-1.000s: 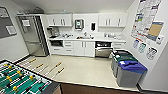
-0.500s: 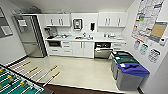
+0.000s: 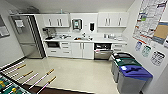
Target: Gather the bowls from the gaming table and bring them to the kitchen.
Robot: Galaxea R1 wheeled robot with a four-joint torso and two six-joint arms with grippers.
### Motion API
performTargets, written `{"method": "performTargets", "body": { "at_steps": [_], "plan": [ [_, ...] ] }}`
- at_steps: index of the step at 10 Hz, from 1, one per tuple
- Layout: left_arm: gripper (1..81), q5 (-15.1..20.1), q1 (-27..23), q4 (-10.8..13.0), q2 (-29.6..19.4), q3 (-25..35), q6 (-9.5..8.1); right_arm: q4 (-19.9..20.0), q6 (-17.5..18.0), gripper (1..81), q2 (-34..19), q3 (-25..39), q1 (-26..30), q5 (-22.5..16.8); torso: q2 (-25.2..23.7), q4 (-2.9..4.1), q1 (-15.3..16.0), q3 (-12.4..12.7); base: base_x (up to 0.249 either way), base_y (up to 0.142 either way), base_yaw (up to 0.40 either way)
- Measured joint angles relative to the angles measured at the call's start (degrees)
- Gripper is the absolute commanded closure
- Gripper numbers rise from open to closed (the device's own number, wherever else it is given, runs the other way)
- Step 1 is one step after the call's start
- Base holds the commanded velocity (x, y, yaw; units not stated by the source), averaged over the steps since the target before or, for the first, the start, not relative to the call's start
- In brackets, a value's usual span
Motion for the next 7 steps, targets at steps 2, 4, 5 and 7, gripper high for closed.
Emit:
{"method": "performTargets", "body": {
  "at_steps": [2,4,5,7],
  "plan": [
    [81.1,-0.1,-0.2,0.0,0.0,0.0,0.0,0.0,0.0,81.1,0.0,0.0,0.2,0.1,0.0,0.0,0.0,0.0,0.195,0.0,0.0],
    [81.1,-0.1,-0.1,0.0,0.0,0.0,0.02,0.0,0.0,81.1,0.0,0.0,0.1,0.1,0.0,0.0,0.0,0.0,0.195,0.0,0.0],
    [81.1,-0.1,-0.2,0.0,0.0,0.0,0.02,0.0,0.0,81.1,0.0,0.0,0.2,0.1,0.0,0.0,0.0,0.0,0.195,0.0,0.0],
    [81.1,-0.1,-0.1,0.0,0.0,0.0,0.0,0.0,0.0,81.1,0.0,0.0,0.2,0.1,0.0,0.0,0.0,0.0,0.199,0.0,0.0]
  ]
}}
